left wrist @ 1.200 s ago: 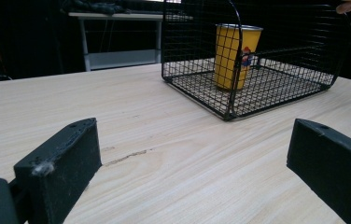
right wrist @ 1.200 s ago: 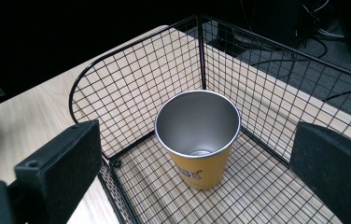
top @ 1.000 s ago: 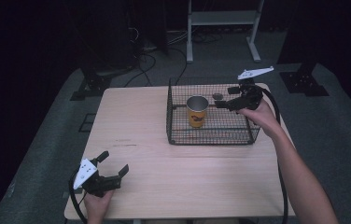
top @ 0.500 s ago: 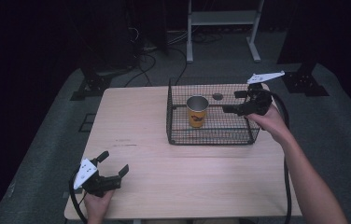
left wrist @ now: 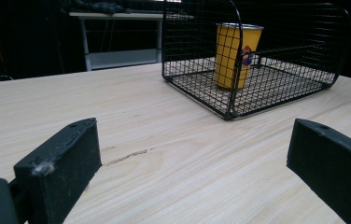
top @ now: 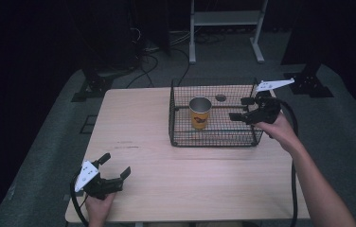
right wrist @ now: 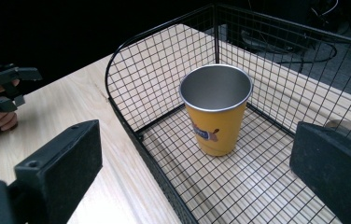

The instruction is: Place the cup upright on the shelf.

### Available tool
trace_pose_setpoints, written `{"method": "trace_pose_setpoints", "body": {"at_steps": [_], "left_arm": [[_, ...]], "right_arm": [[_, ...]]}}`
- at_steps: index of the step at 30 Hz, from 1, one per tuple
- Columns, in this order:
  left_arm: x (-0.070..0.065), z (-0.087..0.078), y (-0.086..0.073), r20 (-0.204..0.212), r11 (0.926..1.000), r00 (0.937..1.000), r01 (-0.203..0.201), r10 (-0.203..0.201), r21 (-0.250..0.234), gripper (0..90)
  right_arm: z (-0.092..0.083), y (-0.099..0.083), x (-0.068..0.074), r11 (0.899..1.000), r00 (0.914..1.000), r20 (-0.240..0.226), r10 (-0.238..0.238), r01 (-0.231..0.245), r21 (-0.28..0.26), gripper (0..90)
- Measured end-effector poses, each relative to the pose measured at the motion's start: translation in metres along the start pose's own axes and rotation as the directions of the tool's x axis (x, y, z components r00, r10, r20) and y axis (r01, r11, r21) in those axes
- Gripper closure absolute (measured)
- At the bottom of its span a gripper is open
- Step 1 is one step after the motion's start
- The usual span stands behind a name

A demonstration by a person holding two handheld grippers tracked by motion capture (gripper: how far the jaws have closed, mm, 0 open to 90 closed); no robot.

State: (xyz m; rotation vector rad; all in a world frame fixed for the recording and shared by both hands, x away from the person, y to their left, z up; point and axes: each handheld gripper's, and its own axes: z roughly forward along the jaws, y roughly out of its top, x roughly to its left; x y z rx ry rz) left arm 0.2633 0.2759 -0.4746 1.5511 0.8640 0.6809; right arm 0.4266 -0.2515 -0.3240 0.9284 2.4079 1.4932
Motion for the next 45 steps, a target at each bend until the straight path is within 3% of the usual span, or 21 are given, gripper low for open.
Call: {"method": "trace_pose_setpoints", "body": {"at_steps": [19,45], "left_arm": [[-0.001,0.000,0.000,-0.002,1.0000,1.0000,-0.003,0.003,0.003,2.2],[-0.001,0.001,0.000,-0.004,1.0000,1.0000,-0.007,0.007,0.005,2.2]], "right_arm": [[-0.013,-0.024,0.011,1.000,0.9997,-0.025,-0.001,0.001,-0.006,1.9],[-0.026,-0.066,0.015,0.999,0.9984,-0.042,0.038,-0.039,-0.007,1.8]]}}
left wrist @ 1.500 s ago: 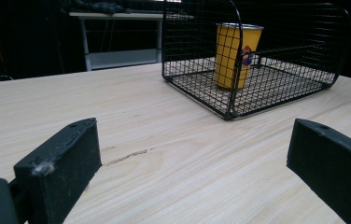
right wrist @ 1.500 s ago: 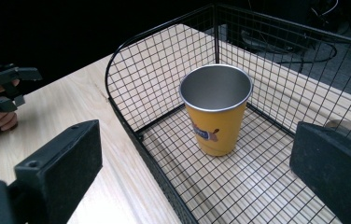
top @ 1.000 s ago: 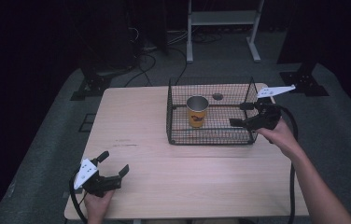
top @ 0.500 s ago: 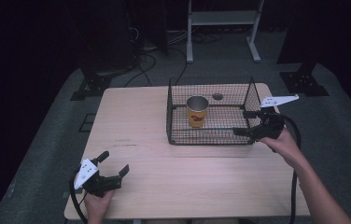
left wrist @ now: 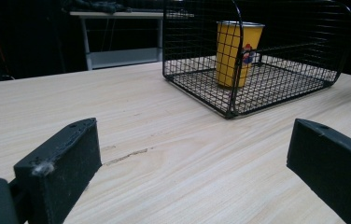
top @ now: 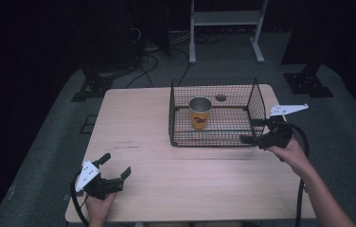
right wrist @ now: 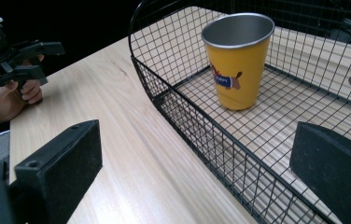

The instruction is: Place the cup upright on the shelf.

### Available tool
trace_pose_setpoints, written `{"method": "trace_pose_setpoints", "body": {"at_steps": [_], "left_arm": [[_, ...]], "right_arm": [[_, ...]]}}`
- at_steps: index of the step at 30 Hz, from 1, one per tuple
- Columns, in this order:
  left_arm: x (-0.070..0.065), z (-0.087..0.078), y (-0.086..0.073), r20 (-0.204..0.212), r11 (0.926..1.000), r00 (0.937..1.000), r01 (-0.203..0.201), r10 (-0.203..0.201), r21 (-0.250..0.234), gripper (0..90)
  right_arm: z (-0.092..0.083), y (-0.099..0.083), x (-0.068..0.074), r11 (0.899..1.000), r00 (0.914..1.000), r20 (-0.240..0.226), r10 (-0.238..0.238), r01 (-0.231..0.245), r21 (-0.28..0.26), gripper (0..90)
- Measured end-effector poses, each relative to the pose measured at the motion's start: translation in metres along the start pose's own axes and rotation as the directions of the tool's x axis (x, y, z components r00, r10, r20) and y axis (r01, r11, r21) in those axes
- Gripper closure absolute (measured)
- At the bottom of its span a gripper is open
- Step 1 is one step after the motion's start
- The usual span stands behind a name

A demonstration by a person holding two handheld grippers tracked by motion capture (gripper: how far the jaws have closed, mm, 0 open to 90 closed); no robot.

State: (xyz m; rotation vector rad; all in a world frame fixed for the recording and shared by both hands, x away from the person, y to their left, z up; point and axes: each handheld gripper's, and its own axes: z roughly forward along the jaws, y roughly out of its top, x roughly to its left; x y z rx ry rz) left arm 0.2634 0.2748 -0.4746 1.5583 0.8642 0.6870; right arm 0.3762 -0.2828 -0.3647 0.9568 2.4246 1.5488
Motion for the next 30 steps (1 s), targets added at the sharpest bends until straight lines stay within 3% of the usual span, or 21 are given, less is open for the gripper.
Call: {"method": "trace_pose_setpoints", "body": {"at_steps": [30], "left_arm": [[0.000,0.000,0.000,-0.002,1.0000,1.0000,0.001,-0.001,0.002,2.2]], "right_arm": [[-0.018,-0.039,0.007,1.000,0.9995,0.011,0.028,-0.028,-0.013,1.9]]}}
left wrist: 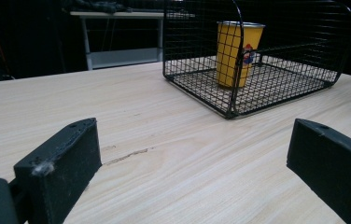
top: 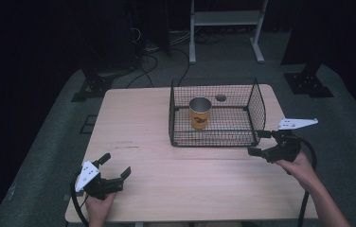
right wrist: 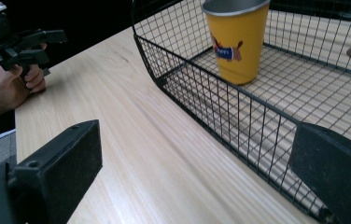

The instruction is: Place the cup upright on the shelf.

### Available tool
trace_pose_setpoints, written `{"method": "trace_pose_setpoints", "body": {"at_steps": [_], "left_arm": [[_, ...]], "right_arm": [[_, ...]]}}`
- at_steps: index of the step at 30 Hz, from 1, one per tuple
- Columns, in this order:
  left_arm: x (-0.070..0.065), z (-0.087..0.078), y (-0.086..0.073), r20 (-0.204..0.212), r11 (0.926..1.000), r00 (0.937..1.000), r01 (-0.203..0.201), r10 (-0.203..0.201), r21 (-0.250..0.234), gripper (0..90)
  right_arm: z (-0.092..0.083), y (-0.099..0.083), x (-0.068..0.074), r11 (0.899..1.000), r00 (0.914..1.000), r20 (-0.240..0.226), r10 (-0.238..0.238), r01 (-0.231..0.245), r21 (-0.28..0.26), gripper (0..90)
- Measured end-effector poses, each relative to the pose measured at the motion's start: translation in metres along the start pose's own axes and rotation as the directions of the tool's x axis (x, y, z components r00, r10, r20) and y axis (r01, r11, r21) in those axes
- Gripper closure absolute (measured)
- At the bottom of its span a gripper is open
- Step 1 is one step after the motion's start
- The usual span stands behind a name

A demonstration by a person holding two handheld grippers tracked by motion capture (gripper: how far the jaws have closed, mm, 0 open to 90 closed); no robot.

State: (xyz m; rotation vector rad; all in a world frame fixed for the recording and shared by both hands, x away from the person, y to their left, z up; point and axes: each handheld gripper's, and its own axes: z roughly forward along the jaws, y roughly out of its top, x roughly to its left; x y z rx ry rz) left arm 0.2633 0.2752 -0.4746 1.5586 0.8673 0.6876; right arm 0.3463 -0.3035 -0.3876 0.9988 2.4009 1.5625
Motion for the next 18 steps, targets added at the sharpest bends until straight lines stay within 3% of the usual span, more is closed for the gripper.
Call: {"method": "trace_pose_setpoints", "body": {"at_steps": [18], "left_arm": [[0.000,0.000,0.000,-0.002,1.0000,1.0000,0.000,0.000,-0.002,2.2]], "right_arm": [[-0.004,-0.030,0.002,1.000,0.9994,0.021,0.027,-0.027,-0.006,1.8]]}}
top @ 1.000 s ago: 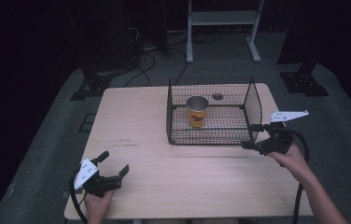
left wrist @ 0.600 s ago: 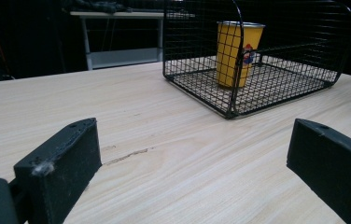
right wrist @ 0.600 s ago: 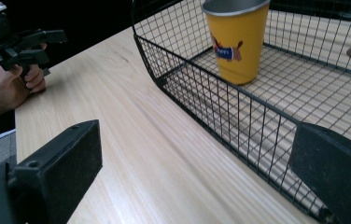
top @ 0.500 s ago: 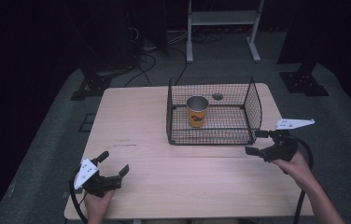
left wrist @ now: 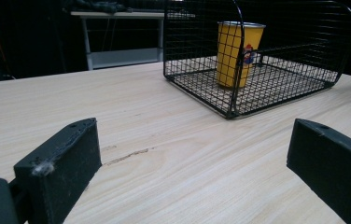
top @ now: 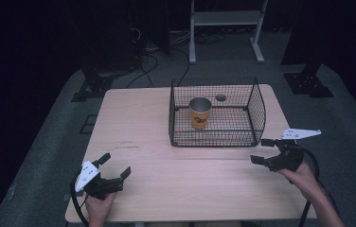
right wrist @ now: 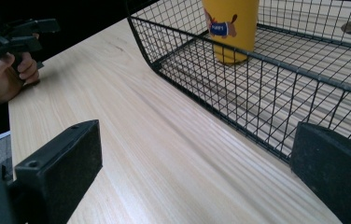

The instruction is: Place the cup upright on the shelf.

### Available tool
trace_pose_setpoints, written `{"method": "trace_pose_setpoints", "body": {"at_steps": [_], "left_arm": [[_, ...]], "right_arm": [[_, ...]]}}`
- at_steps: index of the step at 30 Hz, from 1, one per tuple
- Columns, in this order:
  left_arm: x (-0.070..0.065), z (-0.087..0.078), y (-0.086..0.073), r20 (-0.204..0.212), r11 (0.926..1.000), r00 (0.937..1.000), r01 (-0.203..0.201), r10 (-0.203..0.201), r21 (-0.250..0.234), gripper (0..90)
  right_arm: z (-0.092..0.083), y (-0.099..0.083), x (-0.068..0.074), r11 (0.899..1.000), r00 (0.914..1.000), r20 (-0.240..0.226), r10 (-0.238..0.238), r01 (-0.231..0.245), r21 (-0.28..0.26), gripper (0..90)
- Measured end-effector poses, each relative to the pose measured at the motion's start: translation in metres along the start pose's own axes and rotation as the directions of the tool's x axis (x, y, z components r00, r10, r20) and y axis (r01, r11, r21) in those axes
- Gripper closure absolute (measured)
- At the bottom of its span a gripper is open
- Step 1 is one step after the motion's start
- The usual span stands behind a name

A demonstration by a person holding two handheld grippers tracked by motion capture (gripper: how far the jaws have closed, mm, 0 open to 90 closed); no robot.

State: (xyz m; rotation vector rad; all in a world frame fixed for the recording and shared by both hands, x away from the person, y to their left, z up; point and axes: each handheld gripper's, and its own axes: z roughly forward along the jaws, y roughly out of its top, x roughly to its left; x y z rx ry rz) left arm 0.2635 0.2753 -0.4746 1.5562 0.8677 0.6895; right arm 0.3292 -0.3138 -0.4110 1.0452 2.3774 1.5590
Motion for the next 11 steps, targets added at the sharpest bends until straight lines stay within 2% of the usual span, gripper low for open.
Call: {"method": "trace_pose_setpoints", "body": {"at_steps": [8,10,11], "left_arm": [[0.000,0.000,0.000,-0.004,1.0000,1.0000,0.000,0.000,0.001,2.3],[0.000,0.000,0.000,-0.005,1.0000,1.0000,0.000,0.000,0.000,2.2],[0.000,0.000,0.000,-0.006,1.0000,1.0000,-0.001,0.001,0.001,2.2]], "right_arm": [[0.000,-0.020,0.009,1.000,0.9998,0.016,0.009,-0.009,0.006,1.8],[-0.002,-0.027,0.014,1.000,0.9994,0.030,0.020,-0.020,-0.008,1.8],[-0.002,-0.033,0.017,0.999,0.9993,0.020,0.032,-0.032,-0.022,1.8]]}}
